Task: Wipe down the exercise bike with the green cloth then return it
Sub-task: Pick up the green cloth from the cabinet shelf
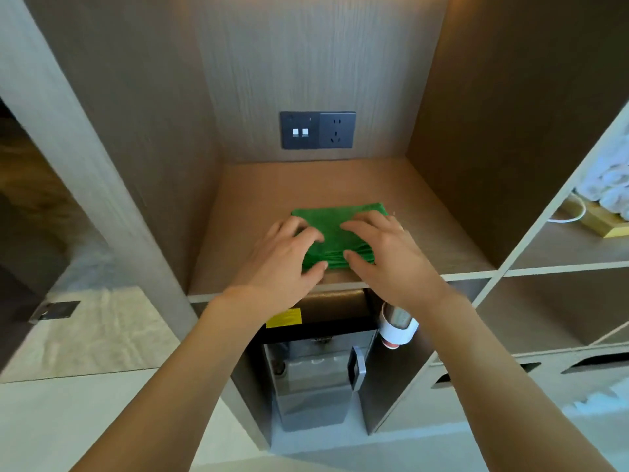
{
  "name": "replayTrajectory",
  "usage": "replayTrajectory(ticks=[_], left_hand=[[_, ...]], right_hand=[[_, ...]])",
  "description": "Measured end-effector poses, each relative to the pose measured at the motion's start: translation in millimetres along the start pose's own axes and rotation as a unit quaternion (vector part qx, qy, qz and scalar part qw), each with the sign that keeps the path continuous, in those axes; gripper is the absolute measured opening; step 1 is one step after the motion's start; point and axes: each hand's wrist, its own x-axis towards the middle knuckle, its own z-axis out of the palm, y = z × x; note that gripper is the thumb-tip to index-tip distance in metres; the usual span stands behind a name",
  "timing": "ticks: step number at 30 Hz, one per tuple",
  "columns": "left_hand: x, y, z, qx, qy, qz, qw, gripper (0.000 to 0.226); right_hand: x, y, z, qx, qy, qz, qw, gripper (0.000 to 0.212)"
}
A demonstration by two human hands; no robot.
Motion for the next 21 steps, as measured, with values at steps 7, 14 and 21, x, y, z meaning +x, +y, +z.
replayTrajectory(ticks=[7, 14, 21], left_hand=[[9.5, 20.1, 10.1, -0.002, -0.005, -0.03, 1.0, 0.039], [-21.2, 38.7, 26.7, -0.015, 0.06, -0.074, 0.995, 0.038], [-50.7, 57.9, 35.1, 0.022, 0.109, -0.087, 0.99, 0.044]], right_hand=[[16.9, 31.3, 2.1, 0.021, -0.057, -0.033, 0.998, 0.048], [-0.9, 47.2, 10.5, 0.044, -0.069, -0.081, 0.993, 0.058], [-14.9, 52.0, 15.2, 0.053, -0.059, -0.146, 0.986, 0.056]])
